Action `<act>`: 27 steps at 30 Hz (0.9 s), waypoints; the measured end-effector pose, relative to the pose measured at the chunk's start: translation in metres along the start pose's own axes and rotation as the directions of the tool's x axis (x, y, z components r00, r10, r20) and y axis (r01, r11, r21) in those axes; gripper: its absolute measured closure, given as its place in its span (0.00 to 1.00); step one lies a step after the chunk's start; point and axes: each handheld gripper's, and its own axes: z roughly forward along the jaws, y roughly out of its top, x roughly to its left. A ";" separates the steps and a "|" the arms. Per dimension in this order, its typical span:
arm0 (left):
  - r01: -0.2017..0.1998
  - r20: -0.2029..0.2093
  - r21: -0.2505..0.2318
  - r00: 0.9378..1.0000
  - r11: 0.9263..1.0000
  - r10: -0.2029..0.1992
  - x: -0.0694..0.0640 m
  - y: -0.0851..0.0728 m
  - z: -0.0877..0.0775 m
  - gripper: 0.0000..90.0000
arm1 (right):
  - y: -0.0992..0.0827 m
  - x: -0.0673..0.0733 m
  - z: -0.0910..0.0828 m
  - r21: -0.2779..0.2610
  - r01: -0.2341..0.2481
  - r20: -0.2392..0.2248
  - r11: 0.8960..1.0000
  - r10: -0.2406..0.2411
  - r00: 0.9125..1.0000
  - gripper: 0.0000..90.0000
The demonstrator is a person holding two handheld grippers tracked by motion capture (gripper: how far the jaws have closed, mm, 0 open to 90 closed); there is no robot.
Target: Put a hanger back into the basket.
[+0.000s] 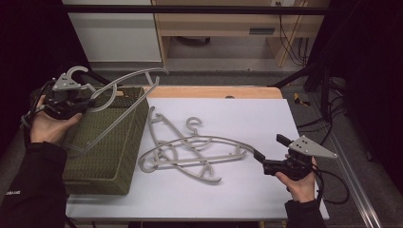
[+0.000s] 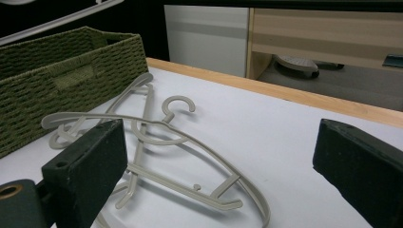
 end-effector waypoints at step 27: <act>0.001 -0.105 0.067 0.994 0.998 0.006 0.034 -0.058 0.014 0.92 | -0.001 0.001 0.002 0.005 0.004 -0.003 1.000 -0.004 1.000 0.05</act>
